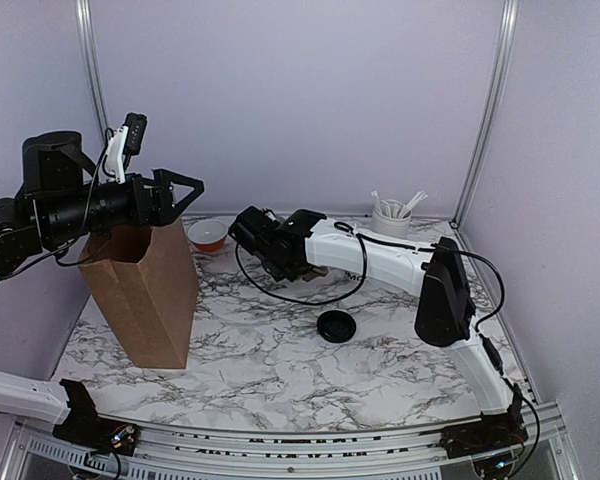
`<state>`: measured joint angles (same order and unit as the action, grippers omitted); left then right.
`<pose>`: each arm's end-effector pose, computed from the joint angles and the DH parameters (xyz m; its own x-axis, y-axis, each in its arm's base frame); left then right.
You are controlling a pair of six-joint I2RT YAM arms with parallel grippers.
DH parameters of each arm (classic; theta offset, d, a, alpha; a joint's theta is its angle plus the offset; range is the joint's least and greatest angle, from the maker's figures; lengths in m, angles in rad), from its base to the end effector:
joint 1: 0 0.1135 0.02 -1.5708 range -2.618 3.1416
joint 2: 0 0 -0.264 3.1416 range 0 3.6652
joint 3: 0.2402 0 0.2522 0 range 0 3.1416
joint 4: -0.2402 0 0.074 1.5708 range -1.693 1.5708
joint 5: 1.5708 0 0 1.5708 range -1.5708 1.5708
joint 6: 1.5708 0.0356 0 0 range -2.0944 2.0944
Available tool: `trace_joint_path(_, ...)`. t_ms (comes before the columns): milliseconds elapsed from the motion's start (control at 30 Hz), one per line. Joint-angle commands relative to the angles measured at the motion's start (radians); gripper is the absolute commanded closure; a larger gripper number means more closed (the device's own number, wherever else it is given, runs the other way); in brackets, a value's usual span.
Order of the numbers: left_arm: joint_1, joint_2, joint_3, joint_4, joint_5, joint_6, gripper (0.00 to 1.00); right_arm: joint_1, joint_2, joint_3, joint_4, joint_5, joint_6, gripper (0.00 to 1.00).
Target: Pack the takeout coffee
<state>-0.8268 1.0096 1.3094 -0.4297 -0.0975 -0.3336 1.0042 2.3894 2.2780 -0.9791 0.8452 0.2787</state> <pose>0.1409 -0.1480 0.4525 -0.3013 -0.1539 -0.9410 0.6014 0.7352 -0.3128 0.2951 0.4143 0.2397 -0.5606 -0.5412 -0.6267 -0.2289 0.8287 -0.5108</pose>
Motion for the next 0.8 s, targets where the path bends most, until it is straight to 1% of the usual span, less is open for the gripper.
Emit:
trace_joint_path(0,-0.005,-0.019,-0.009,0.034,-0.009,-0.008,0.01,0.027,0.037,0.011,-0.016,0.037,-0.057,0.98)
trace_joint_path(100,-0.005,-0.018,-0.01,0.035,-0.004,-0.008,0.01,0.047,0.02,-0.045,0.052,0.033,-0.139,0.98)
trace_joint_path(200,-0.005,-0.018,-0.01,0.033,0.0,-0.008,0.01,0.022,0.033,-0.043,0.017,0.06,-0.117,0.98)
trace_joint_path(267,-0.005,-0.022,-0.013,0.033,0.002,-0.011,0.01,-0.015,0.028,-0.03,-0.023,0.028,-0.072,1.0)
trace_joint_path(300,-0.005,-0.024,-0.018,0.033,0.002,-0.014,0.01,-0.018,0.013,-0.041,-0.015,0.008,-0.07,1.0)
trace_joint_path(433,-0.005,-0.016,-0.03,0.031,0.034,-0.025,0.01,0.009,-0.067,-0.139,0.119,-0.175,-0.092,1.0)
trace_joint_path(567,-0.011,0.0,-0.058,0.037,0.102,-0.074,0.01,-0.025,-0.103,-0.193,0.11,-0.197,-0.027,1.0)
trace_joint_path(633,-0.041,0.007,-0.084,0.047,0.096,-0.101,0.01,-0.034,-0.131,-0.23,0.129,-0.221,-0.011,1.0)
trace_joint_path(767,-0.155,0.022,-0.148,0.062,-0.008,-0.145,0.01,-0.035,-0.18,-0.299,0.178,-0.249,-0.003,1.0)
